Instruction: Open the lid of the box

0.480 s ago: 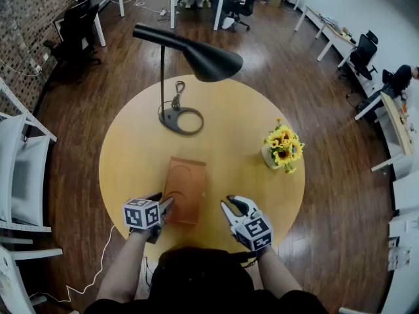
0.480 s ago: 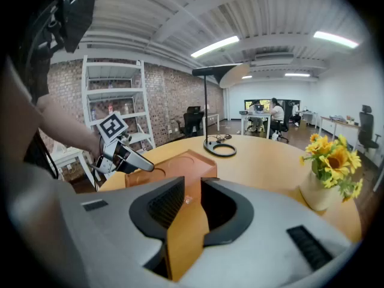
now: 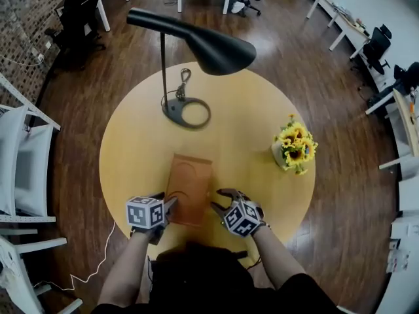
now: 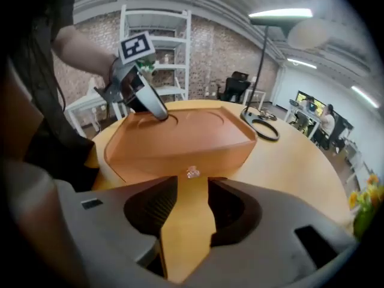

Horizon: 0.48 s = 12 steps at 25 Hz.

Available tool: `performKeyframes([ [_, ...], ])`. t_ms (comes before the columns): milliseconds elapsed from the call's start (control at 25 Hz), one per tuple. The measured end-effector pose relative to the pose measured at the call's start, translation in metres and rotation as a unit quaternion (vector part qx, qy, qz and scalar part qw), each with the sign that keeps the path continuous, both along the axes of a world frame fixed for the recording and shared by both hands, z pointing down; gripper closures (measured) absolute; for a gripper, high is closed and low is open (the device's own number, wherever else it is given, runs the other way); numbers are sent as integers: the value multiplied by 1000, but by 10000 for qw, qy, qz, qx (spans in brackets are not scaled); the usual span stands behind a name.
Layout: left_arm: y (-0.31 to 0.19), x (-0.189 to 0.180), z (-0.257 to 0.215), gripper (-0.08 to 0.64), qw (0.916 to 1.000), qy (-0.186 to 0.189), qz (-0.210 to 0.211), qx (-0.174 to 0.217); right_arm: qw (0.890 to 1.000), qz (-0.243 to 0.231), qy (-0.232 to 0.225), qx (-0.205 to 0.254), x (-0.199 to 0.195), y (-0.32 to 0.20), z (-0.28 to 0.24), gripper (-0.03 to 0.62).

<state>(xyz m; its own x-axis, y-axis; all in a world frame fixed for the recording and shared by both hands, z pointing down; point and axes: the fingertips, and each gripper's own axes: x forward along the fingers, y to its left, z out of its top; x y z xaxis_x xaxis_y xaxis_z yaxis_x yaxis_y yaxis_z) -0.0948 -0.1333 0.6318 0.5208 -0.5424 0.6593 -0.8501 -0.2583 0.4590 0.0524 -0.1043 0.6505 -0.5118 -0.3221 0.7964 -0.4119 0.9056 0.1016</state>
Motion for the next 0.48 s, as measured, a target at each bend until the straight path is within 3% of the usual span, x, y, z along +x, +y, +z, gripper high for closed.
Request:
performKeyframes([
  [160, 1, -1, 0, 357, 10000, 23, -53, -75, 9975, -544, 449, -65, -13, -7, 21, 426],
  [280, 1, -2, 1, 357, 9999, 18, -45, -96, 9957, -751, 535, -79, -19, -11, 29, 426],
  [480, 0, -3, 0, 357, 9999, -6, -76, -74, 9929, -1054, 546, 20, -25, -10, 31, 514],
])
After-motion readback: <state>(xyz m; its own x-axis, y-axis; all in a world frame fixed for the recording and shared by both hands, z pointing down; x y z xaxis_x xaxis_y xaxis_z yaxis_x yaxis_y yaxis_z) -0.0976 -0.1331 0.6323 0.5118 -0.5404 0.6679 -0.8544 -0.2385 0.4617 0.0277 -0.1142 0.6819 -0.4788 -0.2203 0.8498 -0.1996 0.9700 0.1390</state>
